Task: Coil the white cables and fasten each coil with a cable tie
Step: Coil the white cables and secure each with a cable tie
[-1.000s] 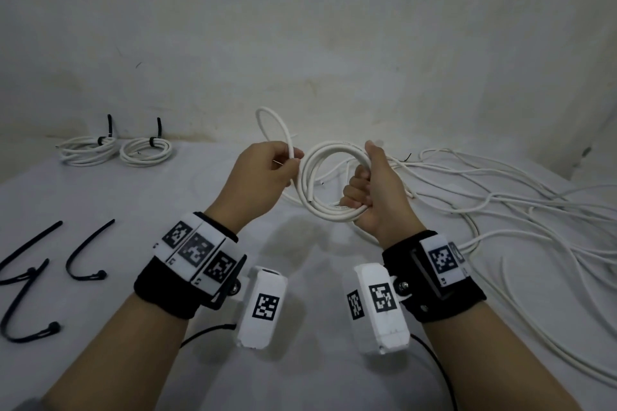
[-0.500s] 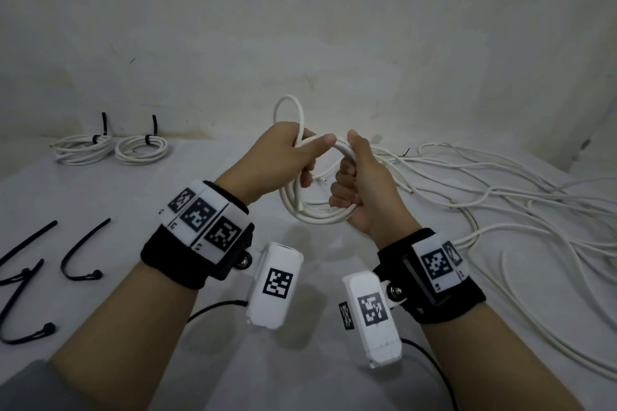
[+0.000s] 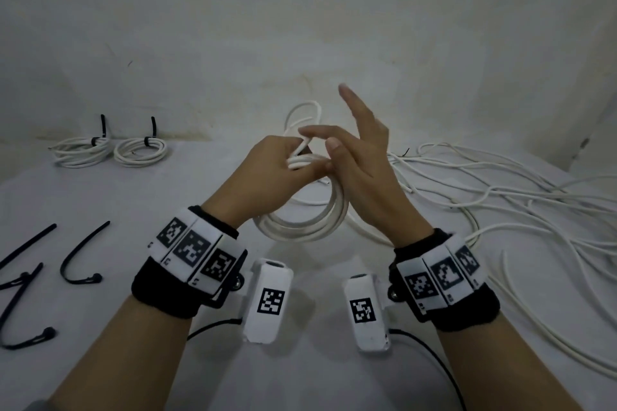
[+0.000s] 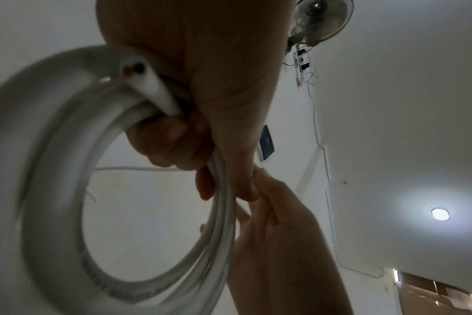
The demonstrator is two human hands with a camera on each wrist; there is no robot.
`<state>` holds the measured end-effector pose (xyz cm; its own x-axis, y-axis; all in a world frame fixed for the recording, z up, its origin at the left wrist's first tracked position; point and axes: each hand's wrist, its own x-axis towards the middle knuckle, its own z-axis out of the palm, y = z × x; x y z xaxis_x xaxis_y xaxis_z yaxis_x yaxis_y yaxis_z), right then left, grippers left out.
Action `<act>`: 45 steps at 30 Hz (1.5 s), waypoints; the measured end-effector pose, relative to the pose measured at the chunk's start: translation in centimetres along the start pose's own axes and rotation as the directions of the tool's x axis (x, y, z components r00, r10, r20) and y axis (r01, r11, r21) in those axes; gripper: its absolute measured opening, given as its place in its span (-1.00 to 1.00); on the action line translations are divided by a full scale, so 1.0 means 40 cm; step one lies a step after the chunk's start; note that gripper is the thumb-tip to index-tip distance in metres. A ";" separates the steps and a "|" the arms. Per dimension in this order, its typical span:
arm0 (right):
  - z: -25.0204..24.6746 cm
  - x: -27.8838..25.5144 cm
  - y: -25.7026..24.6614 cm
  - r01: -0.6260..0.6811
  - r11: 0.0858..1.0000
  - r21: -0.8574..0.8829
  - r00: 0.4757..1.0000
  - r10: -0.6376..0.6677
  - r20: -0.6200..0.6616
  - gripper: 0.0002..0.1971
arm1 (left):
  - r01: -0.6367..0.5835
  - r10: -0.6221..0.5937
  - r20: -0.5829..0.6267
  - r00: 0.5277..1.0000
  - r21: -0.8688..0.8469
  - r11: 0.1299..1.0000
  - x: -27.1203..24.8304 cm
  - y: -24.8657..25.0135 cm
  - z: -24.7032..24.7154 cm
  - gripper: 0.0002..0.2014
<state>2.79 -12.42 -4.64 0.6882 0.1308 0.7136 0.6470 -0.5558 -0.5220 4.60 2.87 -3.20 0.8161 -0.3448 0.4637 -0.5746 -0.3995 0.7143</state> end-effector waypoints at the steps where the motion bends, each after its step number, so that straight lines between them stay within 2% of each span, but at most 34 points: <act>1: -0.004 0.000 0.001 0.053 0.995 -0.083 0.998 -0.051 0.022 -0.70 | -0.015 0.015 0.003 1.000 0.008 1.000 -0.007 0.000 -0.002 -0.69; 6: -0.025 -0.004 -0.011 0.090 0.977 -0.193 0.989 -0.065 0.134 -0.68 | -0.061 0.068 -0.082 0.994 0.086 0.994 -0.029 -0.007 -0.004 -0.58; 9: -0.030 -0.003 0.001 0.126 0.962 -0.241 0.986 -0.094 0.141 -0.70 | -0.085 0.098 -0.165 0.981 0.083 0.993 -0.039 -0.017 -0.004 -0.58; 12: -0.037 0.004 0.024 0.146 0.966 -0.213 0.987 -0.126 0.104 -0.66 | -0.096 0.109 -0.276 0.955 0.059 0.994 -0.038 -0.030 -0.006 -0.58; 15: -0.035 0.005 0.041 0.125 0.978 -0.165 0.992 -0.119 0.043 -0.65 | -0.066 0.032 -0.391 0.920 -0.073 0.995 -0.034 -0.044 -0.018 -0.55; 18: -0.024 0.003 0.046 0.117 0.982 -0.147 0.993 -0.119 -0.002 -0.65 | -0.027 -0.082 -0.432 0.898 -0.240 0.970 -0.035 -0.049 -0.019 -0.41; 20: -0.011 0.001 0.045 0.088 0.991 -0.096 0.996 -0.090 -0.026 -0.70 | -0.007 -0.153 -0.437 0.886 -0.344 0.939 -0.036 -0.050 -0.010 -0.52; 22: 0.004 -0.001 0.042 0.027 0.999 -0.037 0.999 -0.028 -0.029 -0.70 | 0.010 -0.214 -0.451 0.867 -0.412 0.911 -0.036 -0.054 0.004 -0.62; 26: 0.019 -0.004 0.029 -0.150 0.977 0.154 0.989 0.148 0.024 -0.70 | 0.010 -0.287 -0.481 0.828 -0.500 0.866 -0.035 -0.057 0.019 -0.62; 28: 0.022 -0.006 0.020 -0.265 0.898 0.350 0.964 0.250 0.088 -0.70 | 0.002 -0.301 -0.484 0.821 -0.525 0.851 -0.037 -0.054 0.023 -0.62; 29: 0.023 -0.007 0.013 -0.326 0.814 0.481 0.944 0.302 0.129 -0.70 | -0.003 -0.298 -0.479 0.825 -0.531 0.847 -0.039 -0.053 0.025 -0.62; 31: 0.023 -0.006 -0.002 -0.427 0.578 0.695 0.891 0.401 0.214 -0.67 | -0.009 -0.286 -0.463 0.839 -0.538 0.843 -0.043 -0.051 0.029 -0.62; 33: 0.013 -0.002 -0.011 -0.512 0.378 0.772 0.823 0.473 0.314 -0.59 | -0.005 -0.282 -0.448 0.848 -0.540 0.842 -0.045 -0.049 0.035 -0.62; 34: 0.008 0.000 -0.011 -0.547 0.322 0.773 0.797 0.484 0.363 -0.56 | -0.003 -0.280 -0.442 0.852 -0.539 0.842 -0.046 -0.046 0.037 -0.62; 35: 0.002 0.000 -0.012 -0.574 0.300 0.762 0.780 0.483 0.398 -0.54 | -0.002 -0.274 -0.435 0.858 -0.536 0.844 -0.047 -0.043 0.039 -0.62; 38: -0.001 -0.005 -0.015 -0.615 0.335 0.714 0.767 0.466 0.441 -0.48 | -0.003 -0.255 -0.418 0.872 -0.525 0.851 -0.050 -0.033 0.046 -0.61; 42: 0.009 -0.008 -0.018 -0.598 0.354 0.719 0.787 0.429 0.444 -0.32 | 0.011 -0.260 -0.393 0.882 -0.535 0.845 -0.054 -0.027 0.066 -0.62; 45: 0.012 -0.006 -0.018 -0.579 0.303 0.757 0.802 0.374 0.465 -0.35 | 0.027 -0.280 -0.370 0.886 -0.560 0.828 -0.054 -0.021 0.079 -0.62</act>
<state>2.33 -11.68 -4.67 0.9471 0.2783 0.1601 0.0456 0.3770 -0.9251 3.13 1.27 -6.48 0.9062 0.1207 0.4052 -0.4194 0.1352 0.8977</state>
